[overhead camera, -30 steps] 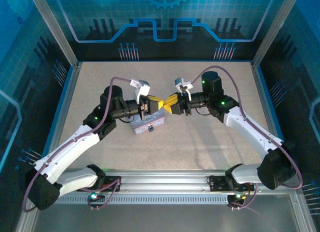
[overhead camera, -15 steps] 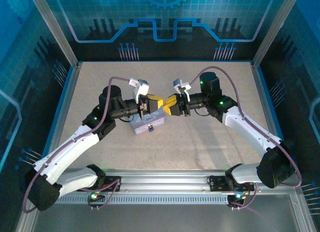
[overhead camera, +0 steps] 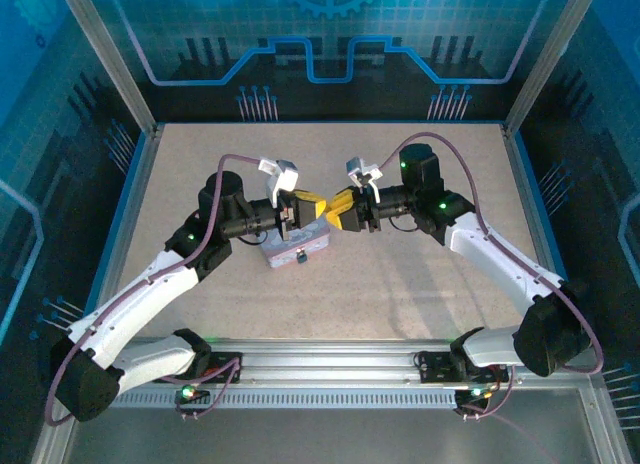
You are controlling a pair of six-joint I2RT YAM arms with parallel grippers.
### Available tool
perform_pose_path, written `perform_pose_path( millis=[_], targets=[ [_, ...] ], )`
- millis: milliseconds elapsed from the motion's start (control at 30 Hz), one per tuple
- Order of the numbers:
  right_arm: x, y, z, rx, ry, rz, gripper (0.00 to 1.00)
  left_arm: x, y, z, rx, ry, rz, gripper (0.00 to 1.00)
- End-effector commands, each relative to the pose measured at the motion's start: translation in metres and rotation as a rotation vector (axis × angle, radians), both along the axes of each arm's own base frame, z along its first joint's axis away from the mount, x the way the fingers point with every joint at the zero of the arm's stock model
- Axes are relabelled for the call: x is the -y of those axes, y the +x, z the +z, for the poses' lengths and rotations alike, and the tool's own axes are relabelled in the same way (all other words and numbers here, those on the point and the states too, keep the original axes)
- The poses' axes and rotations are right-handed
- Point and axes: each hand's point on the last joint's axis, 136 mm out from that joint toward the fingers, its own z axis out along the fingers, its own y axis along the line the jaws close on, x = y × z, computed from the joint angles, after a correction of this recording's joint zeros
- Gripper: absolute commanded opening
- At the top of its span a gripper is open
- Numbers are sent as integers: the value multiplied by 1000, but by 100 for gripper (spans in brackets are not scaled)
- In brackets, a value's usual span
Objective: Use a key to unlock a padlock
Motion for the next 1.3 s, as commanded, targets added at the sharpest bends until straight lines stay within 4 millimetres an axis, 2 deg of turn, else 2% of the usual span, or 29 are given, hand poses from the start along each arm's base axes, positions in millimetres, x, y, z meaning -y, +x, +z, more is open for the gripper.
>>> perform_pose_path(
  millis=[0,367,500,633,733,767,867,933,1000,1067,1267],
  targets=[
    [-4,-4,17,29,29,32,24,-2,-4,3,14,-9,-15,0],
    [-4,-5,16,23,24,37,17,-2,-5,3,13,-14,-16,0],
    [-4,-5,17,27,28,38,11,-2,-4,3,13,-13,-17,0],
    [-4,-6,18,31,29,41,0,-1,-4,2,12,-13,-18,0],
    [-3,-7,18,31,23,39,0,-2,-3,4,15,-16,-11,0],
    [-3,-7,17,32,21,35,0,-3,-2,4,16,-17,-8,4],
    [-1,-5,14,41,3,5,0,-5,2,6,9,-23,17,33],
    [2,-2,9,41,-23,-31,0,-10,8,6,-1,-25,50,48],
    [6,3,0,39,-64,-84,0,-17,16,4,-17,-16,102,68],
    [12,10,-14,32,-119,-161,0,-24,26,-3,-41,2,160,97],
    [43,32,-57,9,-267,-426,0,-49,70,-36,-154,90,417,99]
  ],
)
